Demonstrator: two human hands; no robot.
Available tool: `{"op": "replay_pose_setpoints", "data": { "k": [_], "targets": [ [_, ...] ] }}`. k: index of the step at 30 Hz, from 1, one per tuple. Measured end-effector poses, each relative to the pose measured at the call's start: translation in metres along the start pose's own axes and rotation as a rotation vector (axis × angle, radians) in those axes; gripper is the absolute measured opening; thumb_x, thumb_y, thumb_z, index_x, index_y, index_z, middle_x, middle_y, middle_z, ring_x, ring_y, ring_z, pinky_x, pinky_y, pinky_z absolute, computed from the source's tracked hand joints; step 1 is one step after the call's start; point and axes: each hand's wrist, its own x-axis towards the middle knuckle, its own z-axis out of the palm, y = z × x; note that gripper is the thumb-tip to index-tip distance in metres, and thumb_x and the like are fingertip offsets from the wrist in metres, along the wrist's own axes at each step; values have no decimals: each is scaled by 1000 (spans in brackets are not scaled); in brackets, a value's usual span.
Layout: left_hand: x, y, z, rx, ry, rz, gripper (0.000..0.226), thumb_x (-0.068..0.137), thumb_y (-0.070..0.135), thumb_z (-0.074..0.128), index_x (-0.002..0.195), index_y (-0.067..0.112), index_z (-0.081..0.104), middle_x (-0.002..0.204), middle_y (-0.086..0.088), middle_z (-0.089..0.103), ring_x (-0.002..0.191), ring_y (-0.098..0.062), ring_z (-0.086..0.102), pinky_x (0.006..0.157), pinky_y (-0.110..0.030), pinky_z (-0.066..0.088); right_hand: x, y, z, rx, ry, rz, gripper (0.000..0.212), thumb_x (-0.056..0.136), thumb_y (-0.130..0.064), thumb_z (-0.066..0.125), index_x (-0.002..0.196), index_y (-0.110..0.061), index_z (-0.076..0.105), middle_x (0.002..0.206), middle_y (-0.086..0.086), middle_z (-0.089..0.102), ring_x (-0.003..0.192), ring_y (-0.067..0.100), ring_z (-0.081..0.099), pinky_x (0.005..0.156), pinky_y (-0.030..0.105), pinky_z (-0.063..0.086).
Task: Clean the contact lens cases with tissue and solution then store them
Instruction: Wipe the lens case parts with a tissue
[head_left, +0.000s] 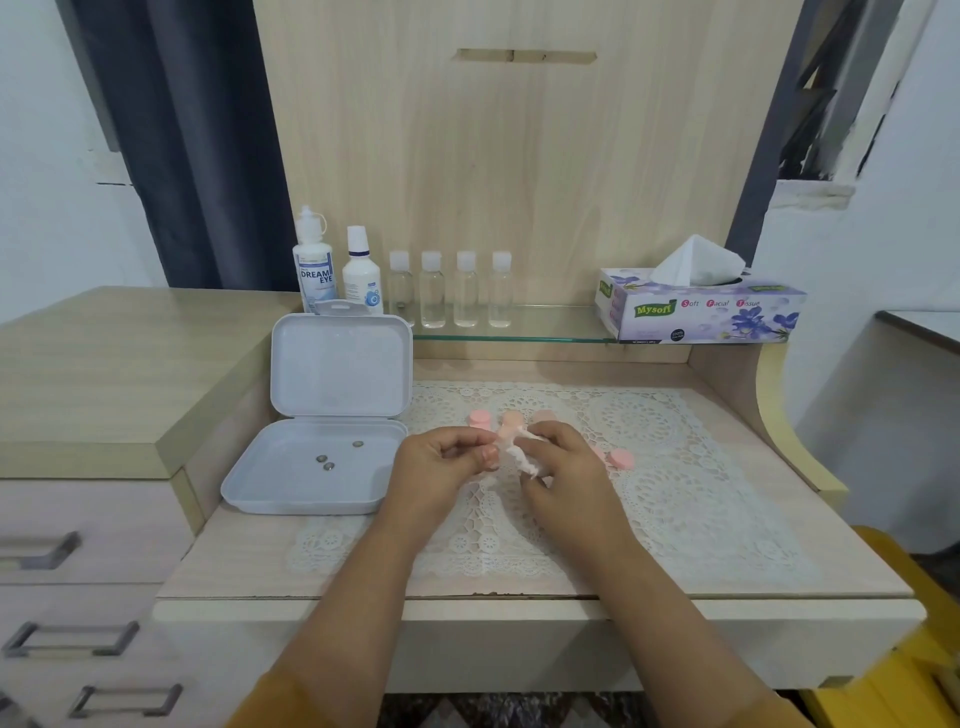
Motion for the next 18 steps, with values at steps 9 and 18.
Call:
{"op": "replay_pose_setpoints", "data": {
  "k": [9,18],
  "targets": [
    [0,-4,-1,49,-17,1,21,79,-6,70,80,15,75,76,-7,74,75,-20,70,77,-30,58,4,6,13,-206,21,-101,14,72,11,65,82,2,69,91,5,55,81,24,57,68,41,56],
    [1,-1,0,-33,50,30,16,79,-6,70,82,9,73,77,-8,74,73,-20,71,75,-25,58,3,-5,-14,424,234,237,11,91,-20,64,80,-21,62,96,-7,55,82,2,52,73,21,41]
  ]
}}
